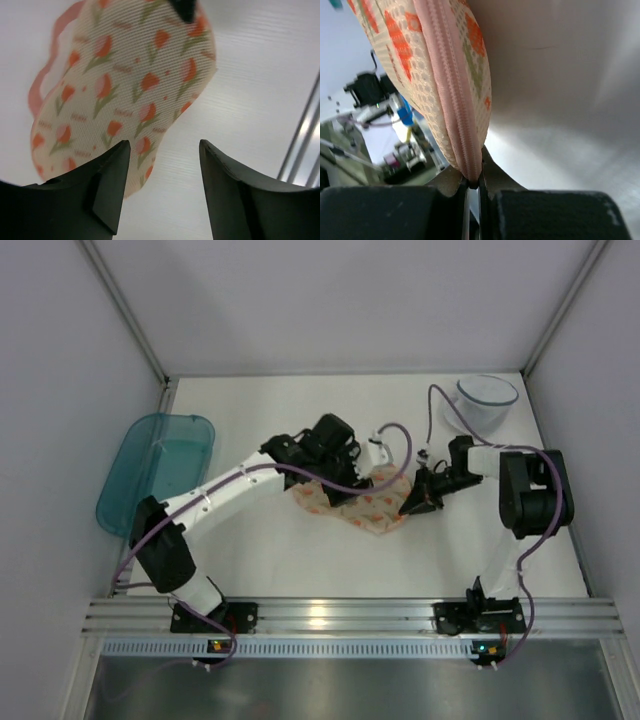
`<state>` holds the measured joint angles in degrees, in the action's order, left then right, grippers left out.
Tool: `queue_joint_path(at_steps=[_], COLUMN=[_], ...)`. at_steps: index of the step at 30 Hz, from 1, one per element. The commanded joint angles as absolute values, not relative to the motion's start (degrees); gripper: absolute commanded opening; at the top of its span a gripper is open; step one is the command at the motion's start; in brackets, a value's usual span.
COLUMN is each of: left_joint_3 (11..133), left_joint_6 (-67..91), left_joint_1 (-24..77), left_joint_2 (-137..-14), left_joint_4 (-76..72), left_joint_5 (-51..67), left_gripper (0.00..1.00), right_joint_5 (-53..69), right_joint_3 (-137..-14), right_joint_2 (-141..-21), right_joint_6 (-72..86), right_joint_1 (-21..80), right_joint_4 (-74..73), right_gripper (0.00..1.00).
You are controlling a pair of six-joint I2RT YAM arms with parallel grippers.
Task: Place the bra in the laundry bag and zip it closed
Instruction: Move the laundry bag to the center of the board.
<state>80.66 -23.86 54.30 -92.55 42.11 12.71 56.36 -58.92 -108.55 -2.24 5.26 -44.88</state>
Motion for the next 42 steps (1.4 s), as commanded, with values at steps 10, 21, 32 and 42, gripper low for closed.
queue_joint_path(at_steps=[10,21,32,42], left_joint_3=[81.8,83.0,76.6,75.0], left_joint_6=[-11.3,-8.7,-4.1,-2.5], left_joint_1=[37.6,29.4,24.7,19.2], left_joint_2=[-88.0,-87.6,-84.6,-80.8], left_joint_4=[42.5,41.9,42.2,45.0], left_joint_5=[17.4,20.9,24.6,30.8], left_gripper=[0.99,0.99,0.99,0.99], right_joint_5=[47.5,34.5,35.9,37.4], right_joint_3=[-48.8,-45.0,-55.5,-55.9], right_joint_2=[-96.5,-100.5,-110.1,-99.4], right_joint_6=[43.0,60.3,62.1,50.7], right_joint_1=[-3.6,2.5,5.2,4.1], right_joint_4=[4.7,24.2,23.7,6.7], right_gripper=[0.00,0.00,0.28,0.97])
